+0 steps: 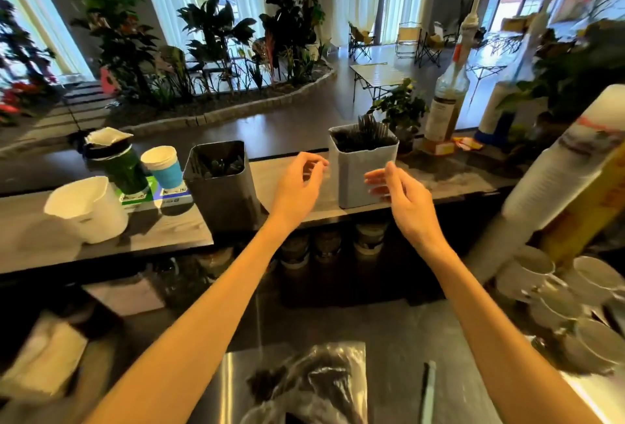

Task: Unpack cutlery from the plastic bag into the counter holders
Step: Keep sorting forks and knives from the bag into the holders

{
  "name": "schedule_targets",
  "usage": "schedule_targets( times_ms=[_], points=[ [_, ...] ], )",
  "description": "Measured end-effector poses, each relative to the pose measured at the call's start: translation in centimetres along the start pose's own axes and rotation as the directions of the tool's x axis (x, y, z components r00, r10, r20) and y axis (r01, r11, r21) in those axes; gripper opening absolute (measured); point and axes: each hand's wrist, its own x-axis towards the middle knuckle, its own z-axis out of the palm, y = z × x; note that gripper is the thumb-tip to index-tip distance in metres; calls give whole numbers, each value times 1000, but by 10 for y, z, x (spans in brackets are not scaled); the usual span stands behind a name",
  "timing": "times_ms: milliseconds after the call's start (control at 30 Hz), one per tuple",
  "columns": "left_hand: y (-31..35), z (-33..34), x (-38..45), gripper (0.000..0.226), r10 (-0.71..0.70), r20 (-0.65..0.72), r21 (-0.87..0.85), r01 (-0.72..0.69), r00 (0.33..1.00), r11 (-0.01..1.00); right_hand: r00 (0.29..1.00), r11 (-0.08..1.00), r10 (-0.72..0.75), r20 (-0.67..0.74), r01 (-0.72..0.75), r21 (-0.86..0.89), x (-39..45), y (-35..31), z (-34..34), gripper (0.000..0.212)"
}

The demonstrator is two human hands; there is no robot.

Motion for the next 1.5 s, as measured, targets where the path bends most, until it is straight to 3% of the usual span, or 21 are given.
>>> schedule_targets(
  times_ms=[133, 267, 367, 433, 500, 533, 633, 733, 800, 867, 1067, 1200, 1300, 1400, 1500],
  points=[
    [-35, -7, -88, 16, -114, 73, 25, 112, 991, 993, 966, 974, 170, 195, -194, 114, -91, 22, 33, 44],
    [-74, -15, -183, 17, -286, 105, -60, 293, 952, 954, 859, 903, 338, 385, -411, 124, -182, 58, 59, 38],
    [-103, -16, -259, 28, -455, 158, -108, 473, 876, 874, 660, 838, 482, 576, -538, -85, -257, 92, 75, 28],
    [-126, -12, -308, 30, -542, 285, -63, 580, 791, 813, 531, 817, 549, 645, -503, -282, -302, 121, 85, 19],
    [-149, -7, -347, 25, -606, 378, 50, 638, 700, 768, 531, 797, 600, 597, -343, -496, -330, 145, 94, 22],
    [-157, -4, -363, 22, -628, 381, 104, 643, 679, 759, 580, 760, 615, 534, -257, -597, -338, 155, 98, 32],
    [-171, 0, -389, 19, -689, 256, 141, 679, 678, 720, 703, 615, 611, 366, -130, -778, -353, 167, 102, 58],
    [-165, 0, -394, 19, -721, 198, 55, 727, 664, 684, 660, 531, 679, 321, -139, -836, -362, 172, 109, 73],
    [-158, -2, -393, 19, -712, 202, 39, 720, 673, 692, 643, 507, 694, 324, -118, -854, -367, 176, 116, 75],
    [-152, -7, -392, 20, -700, 199, 18, 711, 686, 703, 626, 490, 706, 330, -95, -867, -366, 179, 120, 63],
    [-149, -14, -393, 21, -688, 205, -30, 707, 696, 706, 523, 522, 771, 363, -194, -830, -346, 164, 123, 35],
    [-147, -16, -393, 21, -699, 228, -28, 722, 678, 691, 414, 592, 798, 438, -404, -697, -335, 142, 123, 33],
    [-144, -19, -391, 23, -707, 217, -26, 728, 673, 685, 318, 521, 841, 438, -692, -499, -331, 122, 119, 39],
    [-141, -23, -387, 25, -757, 199, -65, 779, 623, 624, 262, 532, 819, 510, -679, -506, -330, 101, 98, 38],
    [-136, -30, -380, 31, -761, 306, -35, 806, 572, 591, 180, 533, 777, 604, -699, -478, -330, 84, 66, 32]
  ],
)
